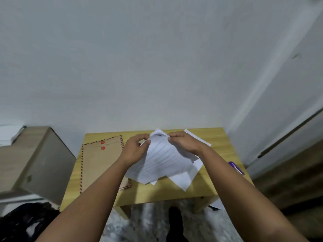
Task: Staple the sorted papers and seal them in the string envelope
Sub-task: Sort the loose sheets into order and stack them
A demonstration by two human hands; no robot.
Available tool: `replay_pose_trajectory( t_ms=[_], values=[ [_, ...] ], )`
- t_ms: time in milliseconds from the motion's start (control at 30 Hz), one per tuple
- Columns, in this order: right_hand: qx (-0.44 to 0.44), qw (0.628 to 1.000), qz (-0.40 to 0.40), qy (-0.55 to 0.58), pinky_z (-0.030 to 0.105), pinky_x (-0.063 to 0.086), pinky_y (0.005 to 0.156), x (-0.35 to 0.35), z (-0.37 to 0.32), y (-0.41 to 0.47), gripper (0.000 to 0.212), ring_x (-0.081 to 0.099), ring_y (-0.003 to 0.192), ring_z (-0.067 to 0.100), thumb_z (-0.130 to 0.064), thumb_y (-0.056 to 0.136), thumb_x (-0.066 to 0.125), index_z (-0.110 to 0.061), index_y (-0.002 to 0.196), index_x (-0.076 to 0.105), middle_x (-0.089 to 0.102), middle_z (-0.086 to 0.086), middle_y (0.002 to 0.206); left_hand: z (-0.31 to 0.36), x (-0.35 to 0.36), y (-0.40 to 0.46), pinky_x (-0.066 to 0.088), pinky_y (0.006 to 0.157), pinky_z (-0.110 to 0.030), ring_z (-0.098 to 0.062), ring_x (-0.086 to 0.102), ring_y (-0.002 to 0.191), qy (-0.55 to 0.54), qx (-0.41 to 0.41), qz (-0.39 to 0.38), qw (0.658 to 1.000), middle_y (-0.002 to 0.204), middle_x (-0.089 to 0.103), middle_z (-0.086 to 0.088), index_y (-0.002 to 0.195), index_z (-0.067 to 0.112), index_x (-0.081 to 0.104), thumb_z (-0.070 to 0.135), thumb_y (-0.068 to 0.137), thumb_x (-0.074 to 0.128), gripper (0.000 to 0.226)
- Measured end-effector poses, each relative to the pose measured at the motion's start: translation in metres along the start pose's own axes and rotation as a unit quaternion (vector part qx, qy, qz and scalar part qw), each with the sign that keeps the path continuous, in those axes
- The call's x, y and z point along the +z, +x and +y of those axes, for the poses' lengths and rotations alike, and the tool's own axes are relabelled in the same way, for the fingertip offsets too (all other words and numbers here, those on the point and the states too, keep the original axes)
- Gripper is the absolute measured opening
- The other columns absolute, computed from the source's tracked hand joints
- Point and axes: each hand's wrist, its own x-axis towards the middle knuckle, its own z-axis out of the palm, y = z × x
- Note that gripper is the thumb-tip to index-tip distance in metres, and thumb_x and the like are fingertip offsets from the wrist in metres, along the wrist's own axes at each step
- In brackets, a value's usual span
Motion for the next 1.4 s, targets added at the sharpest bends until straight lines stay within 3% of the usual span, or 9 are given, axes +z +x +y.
replay_pose_trajectory(
  t_ms=[100, 200, 333, 433, 533, 600, 800, 1033, 1400],
  values=[
    [-0.003, 1.0, 0.007, 0.028, 0.028, 0.046, 0.075, 0.012, -0.001, -0.005, 0.027, 0.058, 0.075, 0.018, -0.026, 0.094, 0.054, -0.002, 0.089, 0.065, 0.062, 0.001, 0.081, 0.001, -0.006, -0.009, 0.045, 0.073, -0.028, 0.002, 0.058, 0.065, 0.009, 0.001, 0.001, 1.0, 0.084, 0.073, 0.018, 0.087, 0.03, 0.074, 0.021, 0.101, 0.065, 0.019],
    [-0.009, 1.0, 0.022, 0.018, 0.019, 0.053, 0.066, 0.021, 0.005, -0.006, 0.02, 0.072, 0.075, 0.013, -0.035, 0.092, 0.065, -0.017, 0.087, 0.073, 0.076, -0.004, 0.085, -0.001, -0.007, -0.011, 0.052, 0.081, -0.036, -0.015, 0.067, 0.077, -0.008, -0.017, 0.017, 1.0, 0.092, 0.077, 0.006, 0.091, 0.022, 0.076, 0.02, 0.101, 0.063, 0.017],
    [-0.017, 0.999, 0.046, -0.016, 0.01, 0.05, 0.058, 0.021, 0.018, -0.002, 0.015, 0.073, 0.073, -0.001, -0.023, 0.093, 0.062, -0.027, 0.093, 0.077, 0.077, -0.015, 0.082, -0.002, 0.004, -0.006, 0.046, 0.086, -0.037, -0.009, 0.062, 0.076, 0.014, -0.031, 0.038, 0.999, 0.084, 0.07, 0.008, 0.102, 0.032, 0.072, 0.024, 0.098, 0.066, 0.011],
    [0.016, 0.999, 0.046, 0.006, 0.021, 0.058, 0.075, 0.008, 0.035, 0.006, 0.018, 0.077, 0.09, 0.009, -0.023, 0.095, 0.063, -0.024, 0.105, 0.078, 0.08, -0.008, 0.099, -0.005, 0.012, 0.008, 0.04, 0.088, -0.036, -0.014, 0.062, 0.08, 0.05, -0.068, 0.012, 0.996, 0.083, 0.062, 0.006, 0.114, 0.038, 0.064, 0.035, 0.094, 0.072, 0.022],
    [0.048, 0.998, 0.029, 0.033, 0.037, 0.06, 0.092, -0.014, 0.058, 0.019, 0.021, 0.076, 0.102, 0.021, -0.025, 0.093, 0.066, -0.021, 0.111, 0.077, 0.079, -0.001, 0.11, -0.012, 0.024, 0.031, 0.043, 0.066, -0.03, -0.013, 0.052, 0.065, 0.015, -0.085, -0.086, 0.993, 0.071, 0.056, 0.009, 0.082, 0.03, 0.065, 0.027, 0.097, 0.07, 0.016],
    [0.08, 0.996, 0.031, 0.012, 0.036, 0.06, 0.086, -0.03, 0.075, 0.033, 0.018, 0.075, 0.098, 0.02, -0.026, 0.091, 0.07, -0.022, 0.107, 0.078, 0.079, -0.002, 0.104, -0.02, 0.04, 0.051, 0.037, 0.063, -0.029, -0.016, 0.04, 0.059, 0.043, -0.089, -0.126, 0.987, 0.061, 0.045, 0.011, 0.067, 0.027, 0.048, 0.015, 0.099, 0.063, 0.038],
    [0.206, 0.974, 0.076, -0.049, 0.025, 0.053, 0.061, -0.094, 0.147, 0.1, 0.021, 0.072, 0.076, 0.019, -0.018, 0.091, 0.071, -0.014, 0.112, 0.073, 0.076, 0.006, 0.096, -0.048, 0.103, 0.112, 0.037, 0.062, -0.032, -0.018, 0.04, 0.061, 0.11, -0.13, -0.15, 0.974, 0.067, 0.047, 0.001, 0.072, 0.02, 0.043, 0.009, 0.099, 0.057, 0.032],
    [0.266, 0.916, 0.17, -0.248, 0.043, 0.054, 0.095, -0.174, 0.225, 0.185, 0.048, 0.06, 0.12, 0.032, -0.026, 0.092, 0.065, -0.021, 0.139, 0.054, 0.059, 0.01, 0.134, -0.092, 0.146, 0.167, 0.038, 0.061, -0.03, -0.006, 0.041, 0.055, 0.115, -0.176, -0.143, 0.967, 0.063, 0.052, 0.009, 0.075, 0.025, 0.049, 0.014, 0.1, 0.055, 0.028],
    [0.325, 0.867, 0.122, -0.357, 0.052, 0.042, 0.1, -0.189, 0.255, 0.226, 0.077, 0.053, 0.125, 0.036, -0.05, 0.075, 0.08, -0.021, 0.137, 0.044, 0.056, 0.01, 0.133, -0.104, 0.157, 0.188, 0.033, 0.058, -0.025, 0.011, 0.055, 0.065, 0.138, -0.162, -0.108, 0.971, 0.07, 0.061, 0.035, 0.074, 0.038, 0.048, 0.016, 0.103, 0.057, 0.038]
  ],
)
